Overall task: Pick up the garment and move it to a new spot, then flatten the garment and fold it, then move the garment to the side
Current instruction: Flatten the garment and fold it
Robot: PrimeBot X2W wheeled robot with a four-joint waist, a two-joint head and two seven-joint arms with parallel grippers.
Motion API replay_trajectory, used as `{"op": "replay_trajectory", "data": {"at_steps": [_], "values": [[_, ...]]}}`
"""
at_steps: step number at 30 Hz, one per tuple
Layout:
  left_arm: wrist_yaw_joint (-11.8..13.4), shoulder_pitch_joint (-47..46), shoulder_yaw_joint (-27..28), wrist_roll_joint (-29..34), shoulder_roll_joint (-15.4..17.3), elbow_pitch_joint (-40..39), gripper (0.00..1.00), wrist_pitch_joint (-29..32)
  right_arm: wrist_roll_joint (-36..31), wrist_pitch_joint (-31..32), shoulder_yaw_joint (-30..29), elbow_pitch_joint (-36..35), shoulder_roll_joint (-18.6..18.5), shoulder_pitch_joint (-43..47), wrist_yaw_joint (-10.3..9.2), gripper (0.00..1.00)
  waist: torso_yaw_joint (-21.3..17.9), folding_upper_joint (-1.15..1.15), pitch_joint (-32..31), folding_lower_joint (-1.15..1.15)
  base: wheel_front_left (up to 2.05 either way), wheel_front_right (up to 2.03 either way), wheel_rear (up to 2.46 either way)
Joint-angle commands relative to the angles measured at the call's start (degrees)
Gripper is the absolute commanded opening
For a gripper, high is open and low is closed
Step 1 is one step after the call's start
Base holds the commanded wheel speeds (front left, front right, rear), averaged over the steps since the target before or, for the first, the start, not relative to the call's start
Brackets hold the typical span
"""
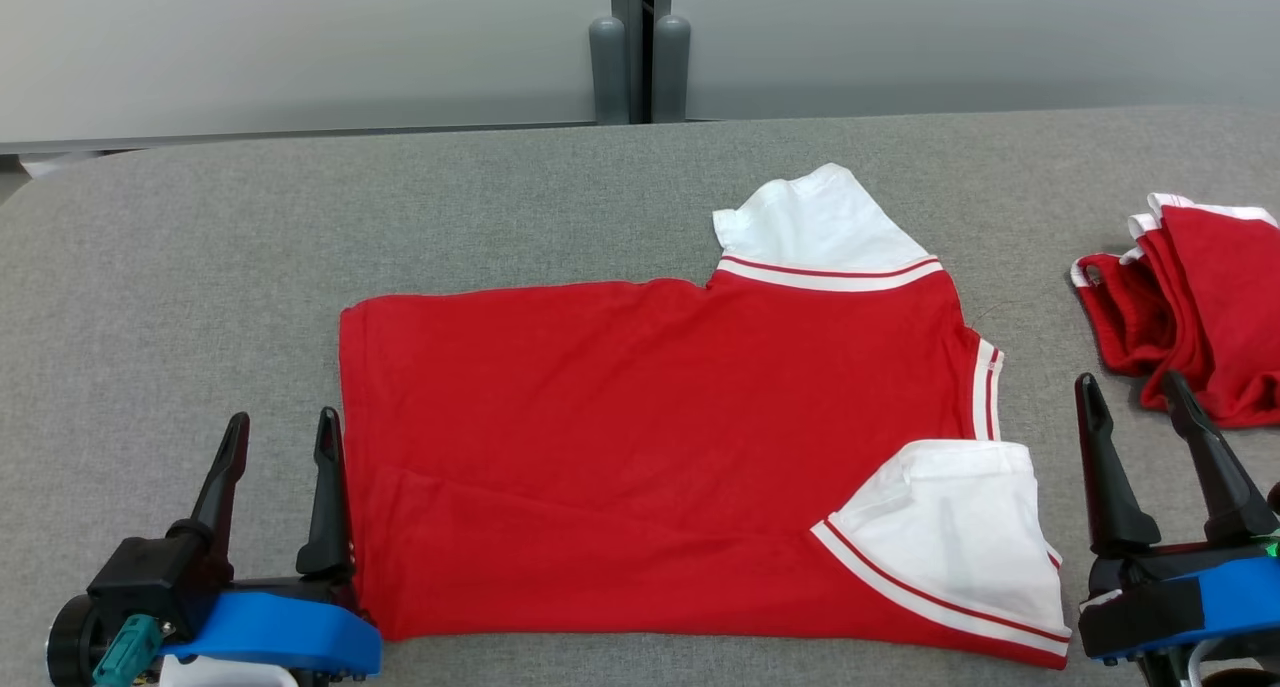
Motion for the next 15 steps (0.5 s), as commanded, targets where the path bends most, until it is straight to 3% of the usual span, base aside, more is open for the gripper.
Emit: {"op": "replay_trajectory", "data": {"at_steps": [1,8,15], "values": [[0.1,0.3,0.3,-0.3,0.2,0.0,1.00,0.1,-0.2,0.2,-0.3,-0.5,-0.3,-0.7,0.01,1.00,0.1,-0.01,0.2,0.00,0.00,0.00,0.00],[-2.2,-4.1,0.4,-2.4,1.3,1.0,1.00,3.6,0.1,0.2,-0.4,-1.1,-0.1,-1.6,0.01,1.00,0.4,-0.01,2.3,0.00,0.00,0.00,0.00],[-9.3,-16.8,0.2,-8.3,3.6,9.3,1.00,14.4,0.5,-0.5,0.9,-0.8,0.1,-3.7,0.01,1.00,-1.3,-0.01,6.7,0.00,0.00,0.00,0.00]]}}
